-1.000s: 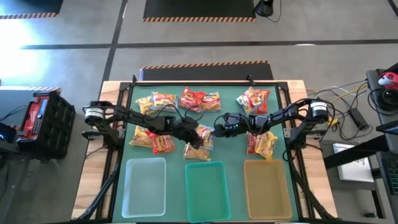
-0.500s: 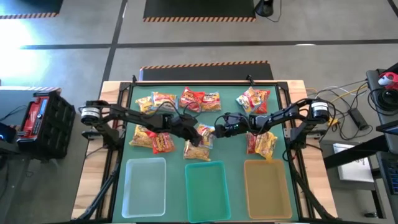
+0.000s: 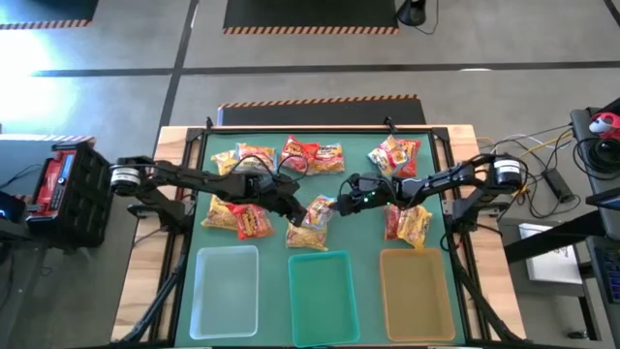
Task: Sort Maruchan noodles
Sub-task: Put the blue noodle pack into the yellow bin
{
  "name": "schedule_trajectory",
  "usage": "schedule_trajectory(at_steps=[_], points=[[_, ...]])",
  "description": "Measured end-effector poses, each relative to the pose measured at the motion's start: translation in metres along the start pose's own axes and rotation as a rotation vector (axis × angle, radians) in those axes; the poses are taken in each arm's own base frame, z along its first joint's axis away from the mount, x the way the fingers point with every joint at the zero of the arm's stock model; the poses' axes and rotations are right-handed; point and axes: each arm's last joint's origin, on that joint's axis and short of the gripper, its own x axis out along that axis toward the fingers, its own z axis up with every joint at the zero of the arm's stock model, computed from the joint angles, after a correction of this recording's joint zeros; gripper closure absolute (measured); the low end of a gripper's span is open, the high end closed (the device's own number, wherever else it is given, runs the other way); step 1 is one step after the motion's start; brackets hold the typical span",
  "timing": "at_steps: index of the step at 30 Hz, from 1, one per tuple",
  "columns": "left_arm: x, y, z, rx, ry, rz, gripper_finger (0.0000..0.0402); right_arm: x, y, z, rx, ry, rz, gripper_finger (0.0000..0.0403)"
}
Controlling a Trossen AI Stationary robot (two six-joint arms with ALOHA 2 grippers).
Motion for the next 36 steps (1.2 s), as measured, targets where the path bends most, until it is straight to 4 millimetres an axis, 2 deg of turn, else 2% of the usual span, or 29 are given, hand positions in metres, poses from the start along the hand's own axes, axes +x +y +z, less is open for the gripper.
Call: schedule_trajectory(at_steps=[10, 21, 27, 32, 36], points=[[-0.007, -0.002, 0.003, -0.002, -0.055, 0.010, 0.0402, -0.028, 0.025, 0.008, -0.224, -0.001, 0.095, 0.0395], [-0.012, -0.003, 0.005, 0.021, -0.104, 0.033, 0.0402, -0.062, 0.043, 0.011, -0.316, -0.003, 0.134, 0.0395], [-0.012, -0.003, 0.006, 0.058, -0.106, 0.037, 0.0402, -0.072, 0.046, 0.010, -0.307, 0.001, 0.132, 0.0395], [-0.012, -0.003, 0.006, 0.098, -0.108, 0.039, 0.0402, -0.069, 0.043, 0.007, -0.187, 0.045, 0.115, 0.0394], [-0.012, -0.005, 0.007, 0.154, -0.123, 0.025, 0.0402, -0.067, 0.042, 0.004, -0.080, 0.147, 0.153, 0.0394]])
